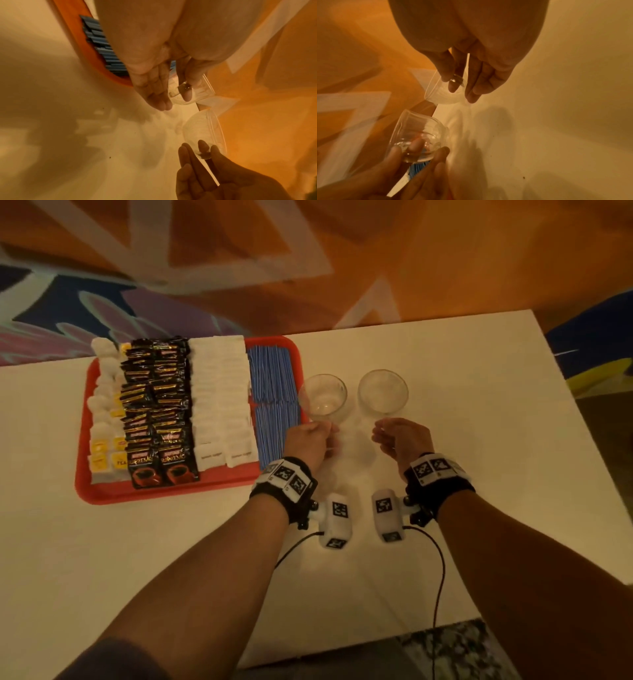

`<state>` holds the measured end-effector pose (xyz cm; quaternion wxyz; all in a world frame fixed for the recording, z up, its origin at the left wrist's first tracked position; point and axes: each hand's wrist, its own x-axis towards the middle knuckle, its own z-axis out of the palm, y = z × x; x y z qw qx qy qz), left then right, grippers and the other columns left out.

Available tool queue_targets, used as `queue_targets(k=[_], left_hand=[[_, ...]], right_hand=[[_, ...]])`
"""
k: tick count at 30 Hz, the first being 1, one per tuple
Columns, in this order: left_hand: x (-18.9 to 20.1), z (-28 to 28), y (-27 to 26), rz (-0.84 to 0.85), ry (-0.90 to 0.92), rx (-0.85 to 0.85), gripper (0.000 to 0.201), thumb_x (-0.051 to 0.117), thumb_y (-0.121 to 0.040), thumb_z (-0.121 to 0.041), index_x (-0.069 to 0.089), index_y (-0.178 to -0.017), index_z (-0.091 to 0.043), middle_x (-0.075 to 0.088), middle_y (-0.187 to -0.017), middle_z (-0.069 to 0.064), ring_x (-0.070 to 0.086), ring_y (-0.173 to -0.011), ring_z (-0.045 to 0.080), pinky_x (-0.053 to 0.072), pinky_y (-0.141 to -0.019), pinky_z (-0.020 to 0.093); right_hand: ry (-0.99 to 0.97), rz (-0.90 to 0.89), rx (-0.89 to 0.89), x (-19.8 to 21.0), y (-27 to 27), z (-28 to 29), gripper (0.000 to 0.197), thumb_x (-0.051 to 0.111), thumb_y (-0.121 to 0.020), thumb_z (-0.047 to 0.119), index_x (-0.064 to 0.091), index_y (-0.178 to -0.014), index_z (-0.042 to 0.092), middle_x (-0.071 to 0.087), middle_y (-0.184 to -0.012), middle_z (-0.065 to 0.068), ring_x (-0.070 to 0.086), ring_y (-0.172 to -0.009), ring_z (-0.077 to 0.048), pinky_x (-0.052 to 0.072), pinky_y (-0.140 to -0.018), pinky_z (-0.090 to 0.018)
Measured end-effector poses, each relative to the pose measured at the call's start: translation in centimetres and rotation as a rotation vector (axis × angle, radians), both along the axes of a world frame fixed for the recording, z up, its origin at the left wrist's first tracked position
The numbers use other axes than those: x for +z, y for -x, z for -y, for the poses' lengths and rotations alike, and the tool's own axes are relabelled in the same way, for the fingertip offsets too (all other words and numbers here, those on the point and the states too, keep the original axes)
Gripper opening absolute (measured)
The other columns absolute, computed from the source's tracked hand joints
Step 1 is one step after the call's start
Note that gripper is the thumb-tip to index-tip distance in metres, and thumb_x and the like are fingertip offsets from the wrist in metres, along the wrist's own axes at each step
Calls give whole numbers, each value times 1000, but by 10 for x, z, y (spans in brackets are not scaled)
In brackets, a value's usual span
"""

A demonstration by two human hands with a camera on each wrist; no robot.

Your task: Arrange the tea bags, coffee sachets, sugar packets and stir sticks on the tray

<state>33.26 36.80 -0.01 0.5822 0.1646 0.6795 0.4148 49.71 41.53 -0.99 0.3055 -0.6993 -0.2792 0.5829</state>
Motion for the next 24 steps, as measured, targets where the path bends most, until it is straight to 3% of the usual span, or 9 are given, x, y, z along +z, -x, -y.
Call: queue_targets(k=[4,7,12,16,21,24], left_hand=[[-8,-11,-11,-84,13,-16,30,54,-100,-13,72,-76,-12,71,-79,8,67,-72,20,59,-75,34],[-11,-18,-15,-100,25,-17,29,54,-101,-13,73,-79,-10,72,-85,12,67,-77,23,59,-81,41],[-14,-23,-15,-130,21,-7,26,53,-102,-16,75,-96,-3,74,-97,19,69,-81,26,60,-84,45],[-14,-26,-17,-114,14,-3,26,53,-103,-20,74,-99,-5,74,-93,16,70,-81,27,60,-84,46],[-15,-26,-18,-95,11,45,11,59,-99,-21,65,-92,-16,70,-84,4,69,-76,21,61,-83,46],[-16,-26,-17,-98,24,68,10,61,-98,-23,56,-97,-14,69,-84,4,69,-71,19,61,-76,40]], right_hand=[[16,-23,8,-6,-2,-11,9,63,-92,12,70,-92,6,71,-92,-12,67,-81,-21,53,-71,-29],[25,-16,31,-10,-3,-16,9,63,-92,11,70,-91,7,71,-93,-12,67,-82,-21,53,-76,-31],[26,-56,55,-15,-4,-20,9,62,-92,12,70,-88,11,70,-91,-8,66,-83,-19,52,-75,-31],[9,-67,70,-13,-3,-23,11,64,-92,15,70,-98,9,70,-90,-6,65,-80,-17,52,-71,-31],[-2,-72,89,-11,-4,-23,6,62,-94,19,67,-92,16,70,-94,-5,66,-80,-18,51,-69,-31],[-15,-58,106,-12,-5,-20,5,64,-92,18,64,-96,16,70,-98,-8,68,-81,-21,52,-68,-32]])
